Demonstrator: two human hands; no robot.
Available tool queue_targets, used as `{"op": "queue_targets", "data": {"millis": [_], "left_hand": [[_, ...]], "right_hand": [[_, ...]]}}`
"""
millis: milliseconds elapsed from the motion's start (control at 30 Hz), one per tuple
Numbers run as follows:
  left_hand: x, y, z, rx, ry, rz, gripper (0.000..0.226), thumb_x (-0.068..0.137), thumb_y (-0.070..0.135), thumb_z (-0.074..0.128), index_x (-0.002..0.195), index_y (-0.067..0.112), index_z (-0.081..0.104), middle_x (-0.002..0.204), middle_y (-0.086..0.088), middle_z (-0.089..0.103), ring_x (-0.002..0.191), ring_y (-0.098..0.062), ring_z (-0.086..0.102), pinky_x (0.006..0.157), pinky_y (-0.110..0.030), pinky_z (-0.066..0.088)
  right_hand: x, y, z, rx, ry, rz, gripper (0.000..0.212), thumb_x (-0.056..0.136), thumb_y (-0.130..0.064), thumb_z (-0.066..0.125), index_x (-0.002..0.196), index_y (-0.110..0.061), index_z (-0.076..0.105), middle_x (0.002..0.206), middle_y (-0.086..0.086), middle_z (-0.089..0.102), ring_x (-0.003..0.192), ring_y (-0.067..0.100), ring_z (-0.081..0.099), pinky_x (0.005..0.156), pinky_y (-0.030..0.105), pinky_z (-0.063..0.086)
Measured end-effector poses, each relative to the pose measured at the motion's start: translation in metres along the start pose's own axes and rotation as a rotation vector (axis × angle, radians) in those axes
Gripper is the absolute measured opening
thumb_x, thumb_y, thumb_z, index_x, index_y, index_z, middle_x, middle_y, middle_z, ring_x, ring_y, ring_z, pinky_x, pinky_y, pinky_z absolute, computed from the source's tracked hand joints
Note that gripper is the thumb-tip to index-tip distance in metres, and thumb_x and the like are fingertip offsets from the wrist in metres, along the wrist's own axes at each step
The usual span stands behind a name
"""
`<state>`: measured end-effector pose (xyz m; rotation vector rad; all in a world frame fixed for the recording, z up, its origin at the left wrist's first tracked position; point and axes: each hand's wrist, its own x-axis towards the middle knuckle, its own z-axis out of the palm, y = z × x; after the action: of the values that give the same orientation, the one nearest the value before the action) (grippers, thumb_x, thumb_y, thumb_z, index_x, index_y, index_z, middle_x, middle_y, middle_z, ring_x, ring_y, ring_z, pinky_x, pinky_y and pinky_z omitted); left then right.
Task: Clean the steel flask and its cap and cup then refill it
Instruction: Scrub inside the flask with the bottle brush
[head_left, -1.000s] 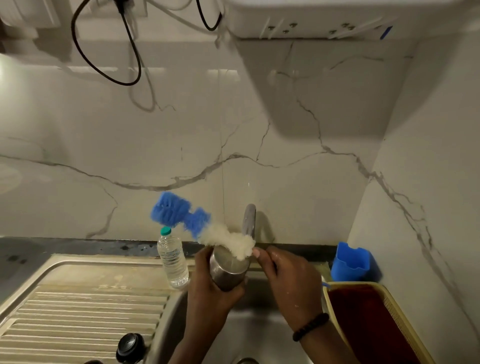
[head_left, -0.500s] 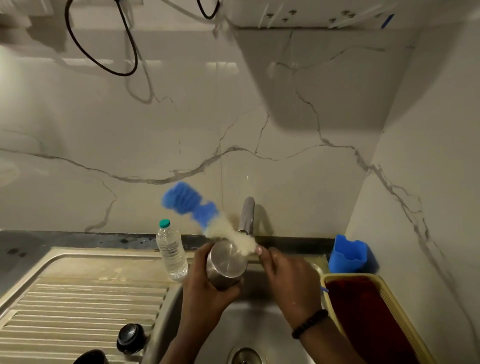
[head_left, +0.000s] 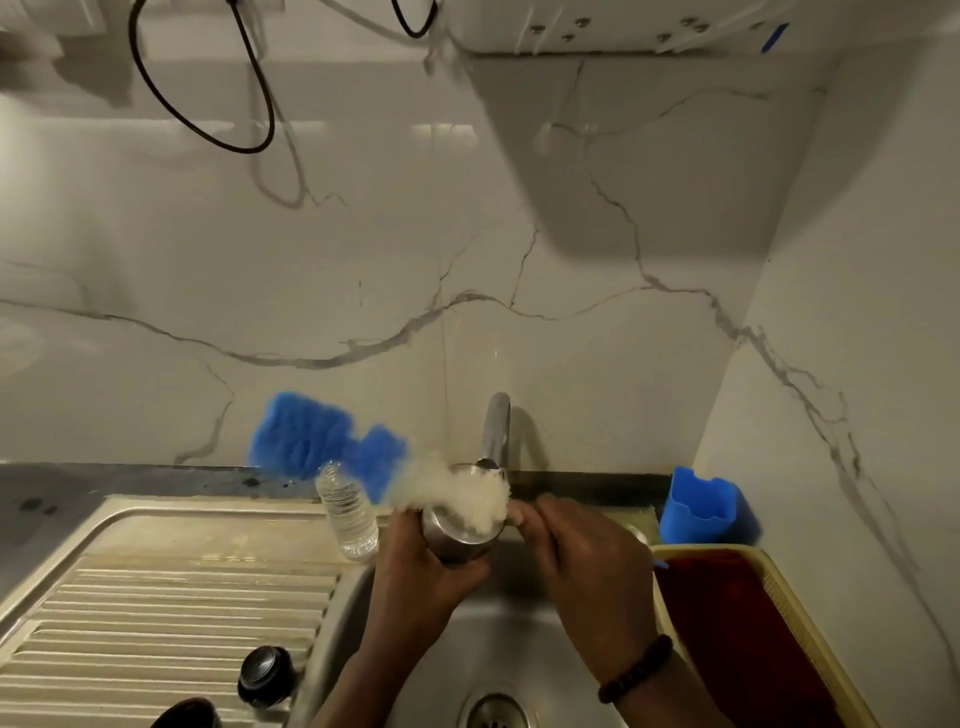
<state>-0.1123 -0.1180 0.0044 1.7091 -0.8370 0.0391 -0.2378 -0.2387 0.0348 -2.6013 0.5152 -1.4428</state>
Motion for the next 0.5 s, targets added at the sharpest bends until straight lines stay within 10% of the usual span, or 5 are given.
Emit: {"op": "queue_targets", "data": {"millis": [200, 333, 500], "left_hand": [[-0.005, -0.002, -0.002, 0.019, -0.045, 0.011, 0.040, 0.058, 0.020, 0.093, 0.085, 0.026, 0.064, 0.077, 0.003, 0.069, 0.076, -0.010, 0.069, 0.065, -0.017, 0.050], [-0.007, 0.003, -0.004, -0.002, -0.024, 0.008, 0.065, 0.054, 0.033, 0.090, 0.109, 0.040, 0.055, 0.100, 0.006, 0.071, 0.093, -0.006, 0.068, 0.078, -0.016, 0.052], [-0.006, 0.004, -0.010, -0.023, -0.050, 0.074, 0.078, 0.053, 0.036, 0.085, 0.122, 0.045, 0.048, 0.114, 0.013, 0.066, 0.105, -0.005, 0.065, 0.084, -0.008, 0.046]], "right_hand": [[-0.017, -0.014, 0.006, 0.019, -0.125, -0.057, 0.024, 0.102, -0.045, 0.037, 0.096, -0.033, 0.056, 0.071, -0.009, 0.065, 0.060, 0.007, 0.062, 0.052, 0.032, 0.056], [-0.003, -0.016, 0.011, 0.021, -0.112, 0.145, 0.043, 0.102, -0.056, 0.030, 0.091, -0.032, 0.064, 0.071, -0.008, 0.068, 0.060, 0.011, 0.064, 0.055, 0.035, 0.056], [0.021, -0.010, 0.001, -0.011, -0.162, 0.045, 0.044, 0.099, -0.054, 0.033, 0.083, -0.032, 0.069, 0.062, -0.012, 0.063, 0.051, -0.002, 0.049, 0.047, 0.007, 0.036]]}}
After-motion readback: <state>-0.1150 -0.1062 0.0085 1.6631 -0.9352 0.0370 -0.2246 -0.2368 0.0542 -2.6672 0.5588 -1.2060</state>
